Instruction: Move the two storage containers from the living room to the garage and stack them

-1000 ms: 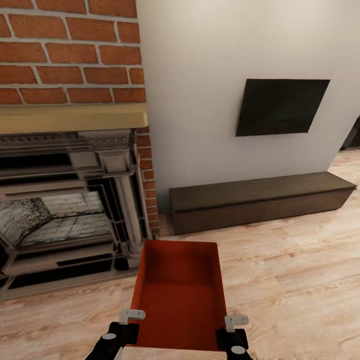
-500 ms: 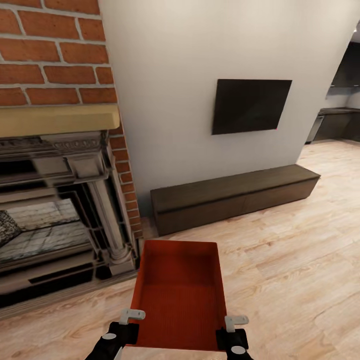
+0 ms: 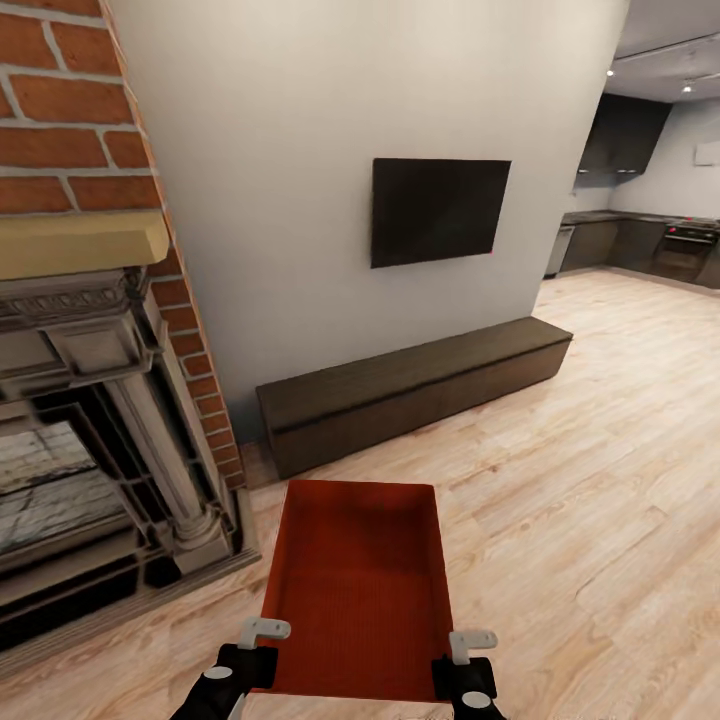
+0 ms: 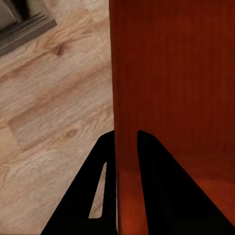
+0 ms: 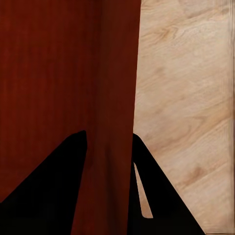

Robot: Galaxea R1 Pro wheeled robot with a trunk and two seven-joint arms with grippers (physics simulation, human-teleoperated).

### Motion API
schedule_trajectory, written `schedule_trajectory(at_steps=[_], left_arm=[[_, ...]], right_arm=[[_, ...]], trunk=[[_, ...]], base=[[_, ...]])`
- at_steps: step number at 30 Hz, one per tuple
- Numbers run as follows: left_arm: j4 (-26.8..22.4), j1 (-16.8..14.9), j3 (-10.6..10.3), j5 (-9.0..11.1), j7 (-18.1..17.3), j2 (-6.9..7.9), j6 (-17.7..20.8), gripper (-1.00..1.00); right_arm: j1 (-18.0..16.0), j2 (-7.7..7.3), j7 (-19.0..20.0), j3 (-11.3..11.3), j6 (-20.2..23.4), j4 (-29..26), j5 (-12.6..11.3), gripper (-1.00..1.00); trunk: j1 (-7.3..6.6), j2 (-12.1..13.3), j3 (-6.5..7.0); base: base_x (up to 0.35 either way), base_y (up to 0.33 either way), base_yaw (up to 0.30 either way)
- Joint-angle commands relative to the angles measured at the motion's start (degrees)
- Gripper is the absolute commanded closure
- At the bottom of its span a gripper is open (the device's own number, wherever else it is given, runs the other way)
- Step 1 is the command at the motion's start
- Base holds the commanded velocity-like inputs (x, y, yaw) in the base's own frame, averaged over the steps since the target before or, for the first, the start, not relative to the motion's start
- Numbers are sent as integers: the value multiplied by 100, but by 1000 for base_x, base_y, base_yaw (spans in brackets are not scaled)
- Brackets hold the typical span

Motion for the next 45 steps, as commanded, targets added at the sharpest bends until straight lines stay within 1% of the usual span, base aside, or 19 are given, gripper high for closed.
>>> schedule_trajectory(at_steps=[1, 42, 45], left_arm=[[-10, 7, -96, -123, 76, 0, 39, 100], [-18, 7, -94, -118, 66, -13, 40, 100], [-12, 7, -96, -123, 61, -8, 45, 100]], right_arm=[[-11, 5, -430, -49, -22, -44, -53, 100], [-11, 2, -430, -49, -31, -44, -50, 100], [-11, 4, -430, -49, -31, -44, -45, 100]], trunk=[[0, -5, -7], [0, -5, -7], [0, -5, -7]], base=[[0, 0, -293], [0, 0, -293], [130, 0, -293]])
